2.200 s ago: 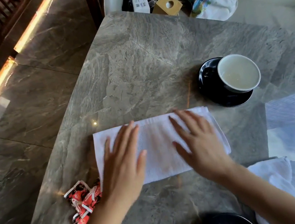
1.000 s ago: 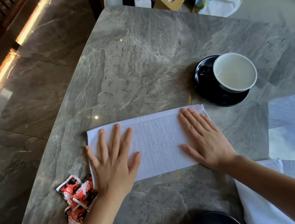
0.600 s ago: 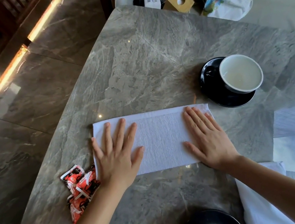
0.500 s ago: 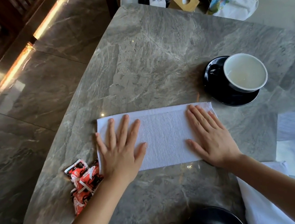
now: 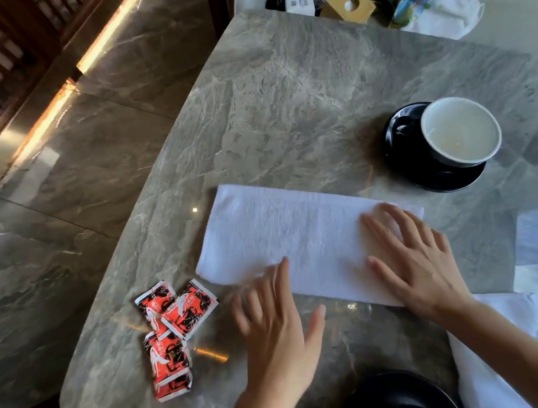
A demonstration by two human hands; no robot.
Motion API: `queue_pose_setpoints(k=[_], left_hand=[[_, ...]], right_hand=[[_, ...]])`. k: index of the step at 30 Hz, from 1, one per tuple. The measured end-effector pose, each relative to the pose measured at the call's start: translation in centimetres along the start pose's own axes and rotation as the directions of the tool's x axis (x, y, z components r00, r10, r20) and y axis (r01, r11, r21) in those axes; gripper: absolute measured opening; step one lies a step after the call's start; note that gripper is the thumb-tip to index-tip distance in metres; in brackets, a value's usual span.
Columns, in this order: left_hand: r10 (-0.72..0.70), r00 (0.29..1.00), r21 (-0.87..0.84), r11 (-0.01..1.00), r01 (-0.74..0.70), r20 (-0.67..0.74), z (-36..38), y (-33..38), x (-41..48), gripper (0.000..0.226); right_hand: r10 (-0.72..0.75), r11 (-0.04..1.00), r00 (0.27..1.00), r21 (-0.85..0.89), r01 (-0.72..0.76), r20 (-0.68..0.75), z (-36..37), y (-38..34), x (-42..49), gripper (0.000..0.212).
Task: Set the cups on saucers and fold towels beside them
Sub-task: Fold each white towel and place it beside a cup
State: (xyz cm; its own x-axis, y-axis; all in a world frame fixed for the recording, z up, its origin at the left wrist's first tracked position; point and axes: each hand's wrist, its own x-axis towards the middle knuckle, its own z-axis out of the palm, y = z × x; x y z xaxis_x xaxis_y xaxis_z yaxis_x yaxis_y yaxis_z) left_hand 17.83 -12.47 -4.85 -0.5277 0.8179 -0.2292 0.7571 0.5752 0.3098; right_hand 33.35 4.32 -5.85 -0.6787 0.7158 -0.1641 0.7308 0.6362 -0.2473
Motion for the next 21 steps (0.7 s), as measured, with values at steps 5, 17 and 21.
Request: queue_pose_setpoints(k=[5,17,21], left_hand=[[0.099,0.993,0.041,0.994,-0.102,0.059,-1.0,-2.0,5.6,0.07],[0.307,0.939,0.146,0.933,-0.329,0.158,-5.4,-2.1,14.0,0.059],[0.602,0.796,0.01,0.798,-0.603,-0.052,-5.5,-2.2,8.7,0.021]], right_hand=[[0.054,0.994,0.998,0.09,-0.055,0.014,-0.6,-0.4,-2.0,0.068],[-0.083,0.981,0.978,0.188,0.047,0.19,-1.7,-6.8,-3.3,0.047],[-0.266,0.95,0.954,0.129,0.284,-0.139,-2.6,-5.5,-3.0,0.015]])
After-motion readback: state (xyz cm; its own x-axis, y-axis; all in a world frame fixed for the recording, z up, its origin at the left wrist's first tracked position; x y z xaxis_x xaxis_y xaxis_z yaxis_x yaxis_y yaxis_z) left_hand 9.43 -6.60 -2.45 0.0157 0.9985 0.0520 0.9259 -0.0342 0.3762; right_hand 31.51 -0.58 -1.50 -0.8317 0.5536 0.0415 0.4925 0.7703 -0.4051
